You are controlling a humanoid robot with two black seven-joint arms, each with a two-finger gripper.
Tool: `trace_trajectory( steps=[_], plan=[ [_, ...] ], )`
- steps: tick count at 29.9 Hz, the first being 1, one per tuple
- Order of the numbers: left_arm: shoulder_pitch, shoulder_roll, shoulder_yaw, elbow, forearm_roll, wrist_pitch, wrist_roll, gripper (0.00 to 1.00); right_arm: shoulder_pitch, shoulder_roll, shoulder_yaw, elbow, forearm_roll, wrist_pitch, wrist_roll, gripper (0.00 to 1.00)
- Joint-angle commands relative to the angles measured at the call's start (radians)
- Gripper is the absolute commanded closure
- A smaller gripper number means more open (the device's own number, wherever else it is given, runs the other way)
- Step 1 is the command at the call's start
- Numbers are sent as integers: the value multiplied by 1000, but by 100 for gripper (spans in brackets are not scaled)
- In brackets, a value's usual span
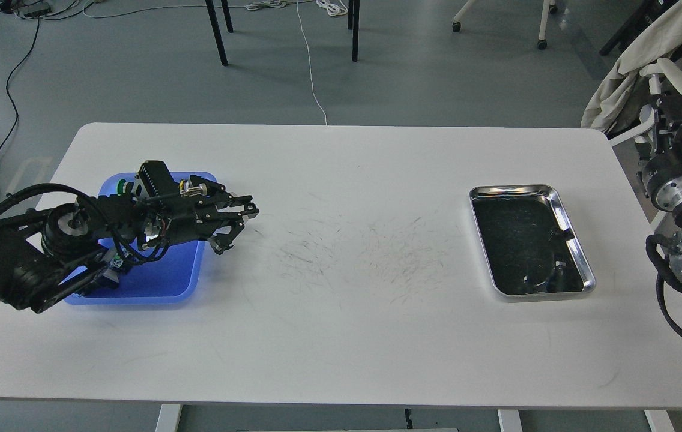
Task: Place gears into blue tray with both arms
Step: 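Carry the black part with the left gripper into the blue tray, then lower the black part into the blue tray and open the left gripper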
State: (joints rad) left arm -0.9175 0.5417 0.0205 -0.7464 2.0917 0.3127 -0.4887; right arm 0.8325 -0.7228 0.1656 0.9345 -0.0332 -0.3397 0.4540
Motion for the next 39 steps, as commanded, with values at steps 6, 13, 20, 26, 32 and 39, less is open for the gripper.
trace_trajectory(
  steps=[6,13,20,26,32,39],
  plan=[
    [51,121,30,38,-2,63,0,90,2,2,0,6,-13,1,0,5],
    [89,115,27,105,-10,101,0,90,2,-1,0,7,-14,1,0,5],
    [89,60,19,169,-15,102,0,89,2,-1,0,10,-14,-4,0,5],
    [82,20,22,233,-25,103,0,89,2,-6,2,10,-14,-5,0,5],
    [78,-11,26,272,-30,112,0,89,2,-6,2,10,-14,-5,2,5],
    [78,-62,27,358,-54,121,0,89,2,-6,2,12,-14,-7,3,5]
  ],
)
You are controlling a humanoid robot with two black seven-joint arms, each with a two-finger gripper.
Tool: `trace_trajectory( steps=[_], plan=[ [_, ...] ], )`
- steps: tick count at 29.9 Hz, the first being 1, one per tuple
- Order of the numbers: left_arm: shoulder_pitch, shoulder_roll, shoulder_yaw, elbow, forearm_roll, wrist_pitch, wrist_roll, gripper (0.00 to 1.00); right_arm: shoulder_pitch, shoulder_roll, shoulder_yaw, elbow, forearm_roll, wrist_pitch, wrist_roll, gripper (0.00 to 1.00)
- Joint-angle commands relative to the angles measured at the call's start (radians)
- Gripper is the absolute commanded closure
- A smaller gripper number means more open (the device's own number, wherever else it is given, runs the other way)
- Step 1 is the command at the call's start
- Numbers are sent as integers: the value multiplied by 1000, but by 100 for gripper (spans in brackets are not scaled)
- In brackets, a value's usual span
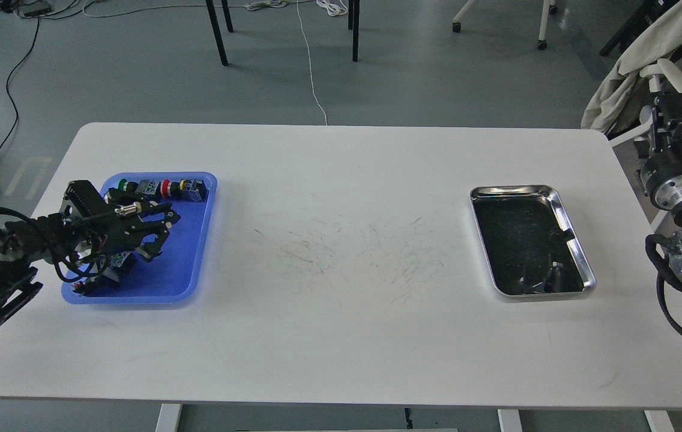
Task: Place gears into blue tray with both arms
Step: 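Lower the black part into the blue tray and open the left gripper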
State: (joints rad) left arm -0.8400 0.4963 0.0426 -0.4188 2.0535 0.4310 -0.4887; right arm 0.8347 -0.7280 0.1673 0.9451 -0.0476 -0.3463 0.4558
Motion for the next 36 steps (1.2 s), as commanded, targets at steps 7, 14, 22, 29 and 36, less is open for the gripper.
trace_trajectory(
  steps=[7,14,22,29,36],
  plan=[
    [-1,-45,7,81,-24,8,0,88,0,-5,0,6,0,0,1,5],
    [-1,-56,8,104,-30,9,0,87,-2,-7,0,14,0,-3,3,5],
    [7,-61,8,120,-44,8,0,70,-2,-7,0,14,0,-3,4,5],
    [10,-59,13,120,-47,8,0,64,-2,-7,1,14,0,-3,6,5],
    [1,-59,11,120,-81,5,0,61,-2,-7,0,15,0,-7,6,5]
  ],
)
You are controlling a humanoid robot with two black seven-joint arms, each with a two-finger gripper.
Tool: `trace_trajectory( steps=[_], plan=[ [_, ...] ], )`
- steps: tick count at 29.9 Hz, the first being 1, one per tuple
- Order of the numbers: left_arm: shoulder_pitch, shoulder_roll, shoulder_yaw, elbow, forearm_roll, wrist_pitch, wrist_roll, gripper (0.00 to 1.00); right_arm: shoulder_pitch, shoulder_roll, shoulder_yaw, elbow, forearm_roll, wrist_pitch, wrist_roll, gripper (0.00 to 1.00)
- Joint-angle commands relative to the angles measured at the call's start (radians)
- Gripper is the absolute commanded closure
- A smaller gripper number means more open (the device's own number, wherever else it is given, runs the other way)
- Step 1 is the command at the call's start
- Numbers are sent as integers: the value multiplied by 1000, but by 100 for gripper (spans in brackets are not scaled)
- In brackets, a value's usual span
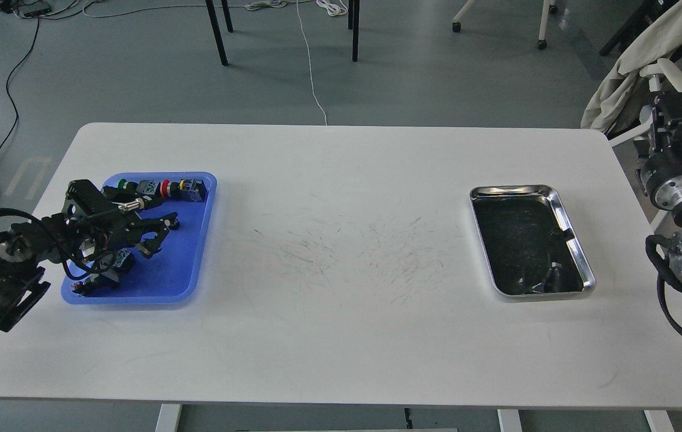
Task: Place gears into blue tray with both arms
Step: 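Lower the black part into the blue tray and open the left gripper, then retract the left arm up away from the blue tray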
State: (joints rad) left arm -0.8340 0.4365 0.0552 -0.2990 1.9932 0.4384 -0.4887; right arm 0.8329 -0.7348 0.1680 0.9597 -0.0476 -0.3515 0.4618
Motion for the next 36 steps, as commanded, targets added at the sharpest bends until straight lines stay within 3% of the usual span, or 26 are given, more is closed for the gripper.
trace_trajectory(
  steps=[1,14,17,27,29,31,36],
  plan=[
    [-10,1,-3,-3,-36,-3,0,61,0,0,-1,1,0,0,0,5],
    [-145,64,0,0,-393,-82,0,43,2,-2,-1,14,-26,0,2,5],
    [-143,64,-5,0,-566,-113,0,34,3,-5,-1,16,-28,0,2,5],
    [-146,54,-17,-12,-1177,-259,0,19,12,-60,-2,80,-67,2,-3,5],
    [-154,53,-15,-12,-1273,-286,0,14,14,-72,-4,93,-72,2,-6,5],
    [-160,53,-21,-18,-1352,-319,0,2,14,-83,-4,105,-98,2,-9,5],
    [-178,53,-31,-23,-1472,-392,0,2,15,-117,-4,145,-161,3,-18,5]
  ],
)
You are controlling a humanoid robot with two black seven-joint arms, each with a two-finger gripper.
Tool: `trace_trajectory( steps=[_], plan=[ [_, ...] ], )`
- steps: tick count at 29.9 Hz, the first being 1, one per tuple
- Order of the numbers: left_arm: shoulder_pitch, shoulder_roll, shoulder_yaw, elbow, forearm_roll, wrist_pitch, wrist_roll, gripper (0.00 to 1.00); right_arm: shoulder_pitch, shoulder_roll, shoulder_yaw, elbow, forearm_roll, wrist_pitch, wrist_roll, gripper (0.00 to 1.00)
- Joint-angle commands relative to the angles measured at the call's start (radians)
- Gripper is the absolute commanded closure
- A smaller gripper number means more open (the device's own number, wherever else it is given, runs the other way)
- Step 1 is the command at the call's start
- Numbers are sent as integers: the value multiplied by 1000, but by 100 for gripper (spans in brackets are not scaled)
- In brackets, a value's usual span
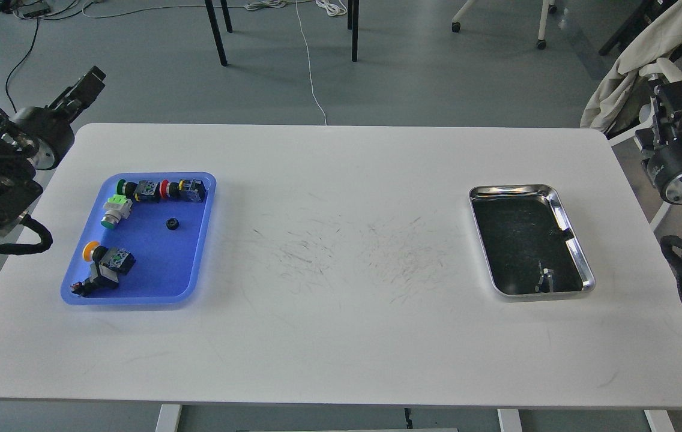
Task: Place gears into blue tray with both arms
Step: 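Retract the left arm up away from the blue tray, then reach the right gripper over the metal tray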
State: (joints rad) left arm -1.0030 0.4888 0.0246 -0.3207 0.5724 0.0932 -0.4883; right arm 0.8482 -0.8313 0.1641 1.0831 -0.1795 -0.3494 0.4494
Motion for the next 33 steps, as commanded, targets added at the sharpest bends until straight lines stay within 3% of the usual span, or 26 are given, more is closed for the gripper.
trace_trajectory(
  steps=[1,6,16,21,33],
  plan=[
    [-12,0,-11,-1,-55,-71,0,2,0,-26,0,29,-37,1,-9,5],
    [-26,-1,-89,38,-126,-262,0,2,0,-51,0,64,-67,3,-18,5],
    [-9,-39,-285,41,-276,-516,0,1,35,-52,-92,95,-199,6,-47,5],
    [-2,-39,-337,35,-374,-582,0,1,123,-54,-231,95,-317,13,-72,5],
    [32,-52,-423,25,-474,-582,0,1,390,-48,-606,89,-490,151,-77,5]
  ],
)
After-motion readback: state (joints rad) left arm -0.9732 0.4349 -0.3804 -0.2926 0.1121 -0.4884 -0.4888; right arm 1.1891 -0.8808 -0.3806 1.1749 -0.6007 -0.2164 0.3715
